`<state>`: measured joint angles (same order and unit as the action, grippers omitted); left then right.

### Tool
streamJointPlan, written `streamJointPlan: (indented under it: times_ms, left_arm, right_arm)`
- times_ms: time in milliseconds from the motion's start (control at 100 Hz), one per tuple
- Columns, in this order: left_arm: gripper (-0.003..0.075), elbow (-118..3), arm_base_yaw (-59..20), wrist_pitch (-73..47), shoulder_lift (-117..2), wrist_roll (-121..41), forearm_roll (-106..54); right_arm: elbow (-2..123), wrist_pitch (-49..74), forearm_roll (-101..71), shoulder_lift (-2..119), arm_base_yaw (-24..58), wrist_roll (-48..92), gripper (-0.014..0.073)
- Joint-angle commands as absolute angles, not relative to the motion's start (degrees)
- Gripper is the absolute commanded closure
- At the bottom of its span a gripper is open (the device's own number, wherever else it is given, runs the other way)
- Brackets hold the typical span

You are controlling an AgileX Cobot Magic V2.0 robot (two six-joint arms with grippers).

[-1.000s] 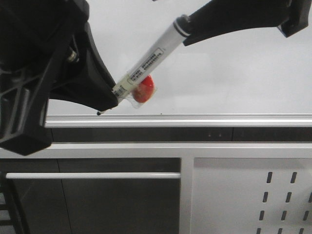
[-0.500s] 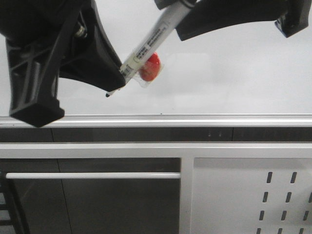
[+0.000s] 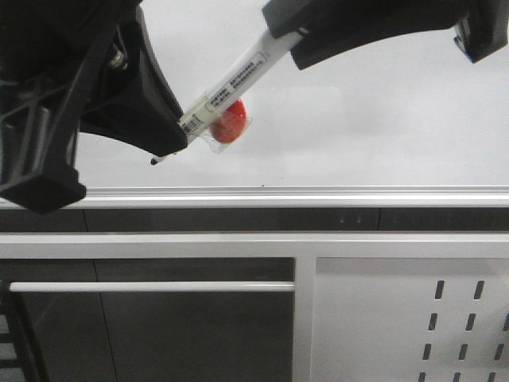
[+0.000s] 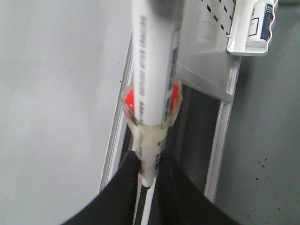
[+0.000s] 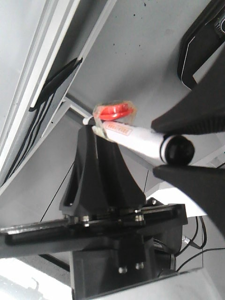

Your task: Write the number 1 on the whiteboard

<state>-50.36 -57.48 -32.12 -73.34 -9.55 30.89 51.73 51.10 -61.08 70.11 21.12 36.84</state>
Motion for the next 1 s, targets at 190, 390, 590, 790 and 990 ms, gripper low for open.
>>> streamJointPlan:
  times_ms: [190, 390, 590, 790, 990]
  left_arm:
    - [0.0738, -52.3, -58.0, -28.1, -72.0, -9.3, 31.4]
    - [0.0601, -52.3, -58.0, -25.7, -71.1, -9.3, 31.8]
    - [0.0291, -52.3, -58.0, -25.2, -69.4, -8.3, 31.8]
    - [0.0284, -52.3, -58.0, -28.4, -67.0, -5.7, 31.2]
    - [0.0285, -52.3, -58.0, -32.6, -62.7, -5.1, 25.4]
  right_arm:
    - [53.7, 51.9, -65.6, 69.1, 21.2, 37.7, 0.0671]
    - [53.7, 51.9, -65.1, 69.1, 21.2, 37.7, 0.0671]
    - [53.7, 50.1, -62.6, 69.1, 21.2, 37.7, 0.0671]
    - [53.7, 48.8, -62.0, 69.1, 21.2, 39.0, 0.0671]
    - [53.7, 48.7, -61.8, 69.1, 21.2, 40.3, 0.0671]
